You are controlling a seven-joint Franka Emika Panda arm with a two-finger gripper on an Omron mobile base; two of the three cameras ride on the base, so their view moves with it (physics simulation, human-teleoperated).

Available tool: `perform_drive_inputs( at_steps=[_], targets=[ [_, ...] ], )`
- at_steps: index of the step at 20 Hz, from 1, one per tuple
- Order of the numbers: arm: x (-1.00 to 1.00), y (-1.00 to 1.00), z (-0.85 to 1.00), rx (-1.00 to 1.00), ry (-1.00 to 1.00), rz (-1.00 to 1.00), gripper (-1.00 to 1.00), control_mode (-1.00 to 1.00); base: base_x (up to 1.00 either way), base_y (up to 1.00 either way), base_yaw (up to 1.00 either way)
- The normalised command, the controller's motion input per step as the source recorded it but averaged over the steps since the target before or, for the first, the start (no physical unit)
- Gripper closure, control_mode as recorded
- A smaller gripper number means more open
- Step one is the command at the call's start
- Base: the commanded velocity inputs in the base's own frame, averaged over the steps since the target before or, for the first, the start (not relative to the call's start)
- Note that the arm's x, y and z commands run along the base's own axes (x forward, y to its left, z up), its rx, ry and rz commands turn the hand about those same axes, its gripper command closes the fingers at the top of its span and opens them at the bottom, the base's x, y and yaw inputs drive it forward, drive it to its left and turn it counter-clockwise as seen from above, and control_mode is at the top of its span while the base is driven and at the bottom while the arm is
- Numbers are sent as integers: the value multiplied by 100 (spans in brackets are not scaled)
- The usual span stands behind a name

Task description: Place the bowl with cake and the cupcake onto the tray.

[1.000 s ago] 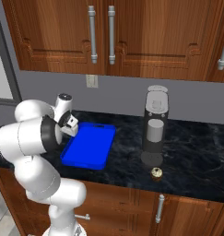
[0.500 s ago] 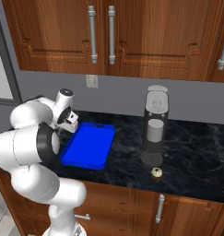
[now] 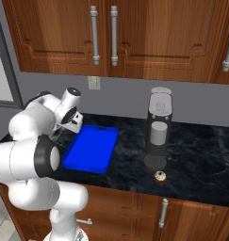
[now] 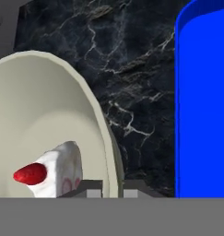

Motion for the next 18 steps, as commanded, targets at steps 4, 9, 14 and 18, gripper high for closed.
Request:
perform_drive_inputs(
  at_steps=[4, 9, 14, 18],
  targets=[
    [-8, -34, 15, 4, -1, 9, 100, -100, 0, 0, 0],
    [-1, -36, 10, 2, -1, 1, 100, -100, 0, 0, 0],
    [2, -36, 6, 1, 0, 0, 100, -100, 0, 0, 0],
    [10, -38, 0, 1, 0, 0, 100, -100, 0, 0, 0]
  ],
)
